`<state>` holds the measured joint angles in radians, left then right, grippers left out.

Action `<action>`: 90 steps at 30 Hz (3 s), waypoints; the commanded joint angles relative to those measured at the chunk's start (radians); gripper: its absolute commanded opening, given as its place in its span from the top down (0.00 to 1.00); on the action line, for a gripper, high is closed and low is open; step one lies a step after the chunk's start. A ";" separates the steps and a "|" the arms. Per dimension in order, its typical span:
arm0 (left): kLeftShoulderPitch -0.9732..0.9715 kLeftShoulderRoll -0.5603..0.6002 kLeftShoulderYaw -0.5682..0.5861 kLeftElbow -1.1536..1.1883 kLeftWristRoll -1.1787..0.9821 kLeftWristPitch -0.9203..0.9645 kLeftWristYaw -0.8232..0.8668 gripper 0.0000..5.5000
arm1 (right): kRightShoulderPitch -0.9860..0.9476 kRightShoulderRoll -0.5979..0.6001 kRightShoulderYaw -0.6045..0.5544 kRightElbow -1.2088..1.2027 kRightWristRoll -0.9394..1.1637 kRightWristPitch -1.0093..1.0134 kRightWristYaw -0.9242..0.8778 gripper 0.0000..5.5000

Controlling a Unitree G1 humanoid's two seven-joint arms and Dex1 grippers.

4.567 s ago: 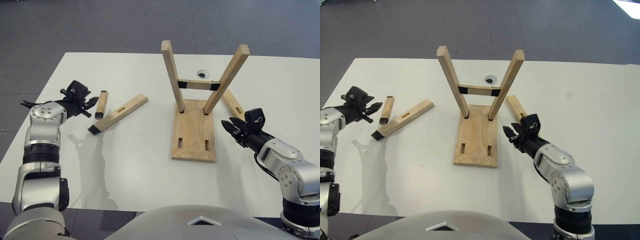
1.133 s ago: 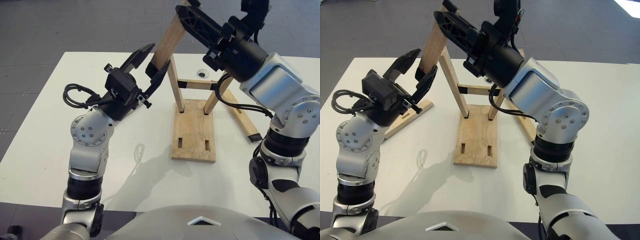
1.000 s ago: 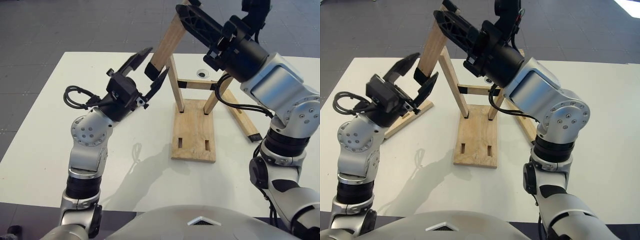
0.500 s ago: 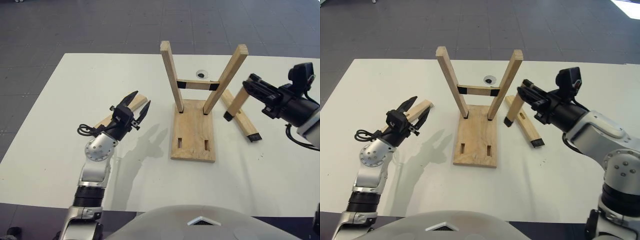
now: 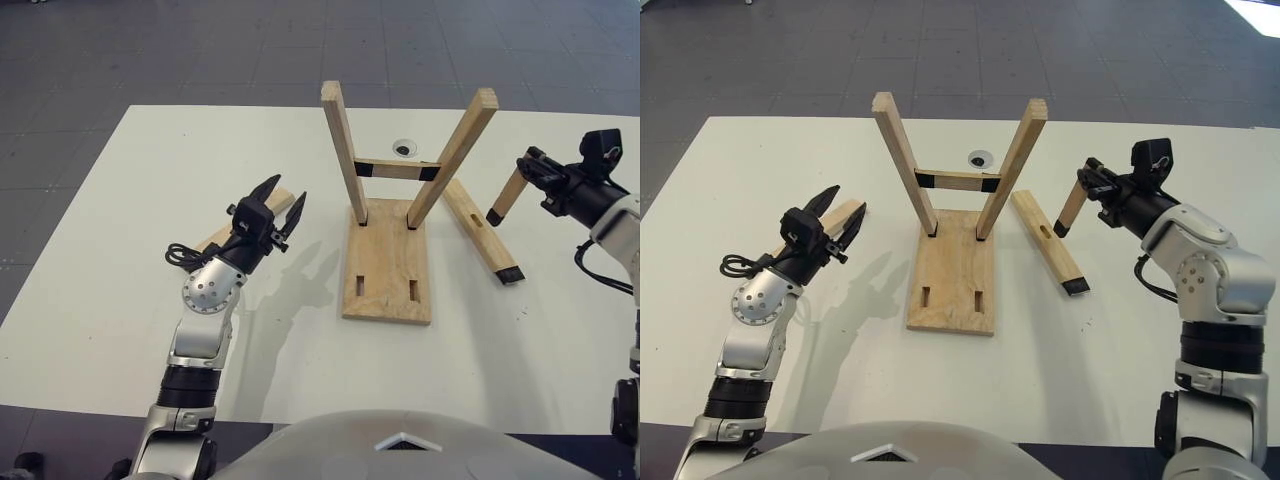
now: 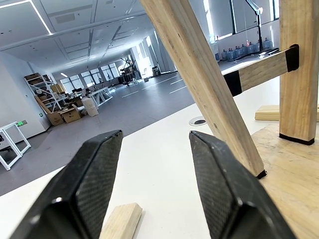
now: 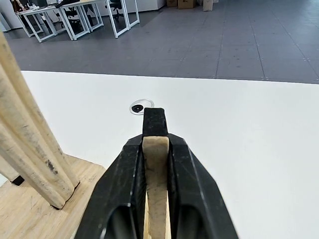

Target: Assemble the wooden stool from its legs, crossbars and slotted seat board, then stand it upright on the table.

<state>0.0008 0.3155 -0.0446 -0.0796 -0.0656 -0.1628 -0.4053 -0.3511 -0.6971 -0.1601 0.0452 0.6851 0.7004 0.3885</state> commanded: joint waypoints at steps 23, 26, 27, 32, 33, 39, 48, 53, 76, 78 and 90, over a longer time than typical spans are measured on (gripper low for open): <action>-0.012 -0.003 0.003 -0.003 0.009 0.028 0.006 0.56 | 0.305 0.230 0.001 -0.008 -0.229 -0.193 0.018 0.93; -0.002 -0.005 0.003 -0.011 0.009 0.028 0.009 0.56 | 0.350 0.250 -0.014 -0.052 -0.225 -0.209 0.008 0.93; 0.000 -0.006 0.003 -0.012 0.010 0.028 0.009 0.56 | 0.355 0.250 -0.009 -0.058 -0.228 -0.210 0.011 0.93; -0.009 -0.007 0.009 -0.008 0.009 0.025 0.013 0.56 | 0.390 0.250 0.002 -0.090 -0.252 -0.231 0.004 0.93; -0.008 -0.007 0.009 -0.008 0.009 0.024 0.014 0.56 | 0.383 0.247 -0.001 -0.103 -0.251 -0.229 -0.002 0.93; -0.013 -0.007 0.009 0.001 0.011 0.019 0.020 0.56 | 0.301 0.217 -0.012 -0.157 -0.256 -0.199 -0.038 0.93; -0.027 0.006 0.021 0.018 0.008 0.012 0.018 0.56 | 0.278 0.225 -0.021 -0.207 -0.252 -0.166 -0.042 0.82; -0.013 0.011 0.017 0.020 0.013 0.001 0.011 0.56 | 0.218 0.213 -0.083 -0.329 -0.212 -0.089 -0.087 0.71; -0.022 0.016 0.021 0.041 0.014 -0.007 0.016 0.56 | -0.244 0.477 -0.084 -0.272 -0.406 -0.005 -0.636 0.71; -0.017 0.016 0.021 0.038 0.013 -0.009 0.017 0.56 | -0.299 0.445 -0.087 -0.321 -0.415 -0.014 -0.617 0.71; -0.021 0.007 0.016 0.048 0.019 -0.011 0.024 0.56 | -0.038 0.515 -0.117 0.060 -0.412 0.038 -0.514 0.71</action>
<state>-0.0130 0.3228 -0.0271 -0.0409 -0.0613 -0.1690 -0.3838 -0.4957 -0.2139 -0.2939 -0.0207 0.2835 0.7077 -0.1406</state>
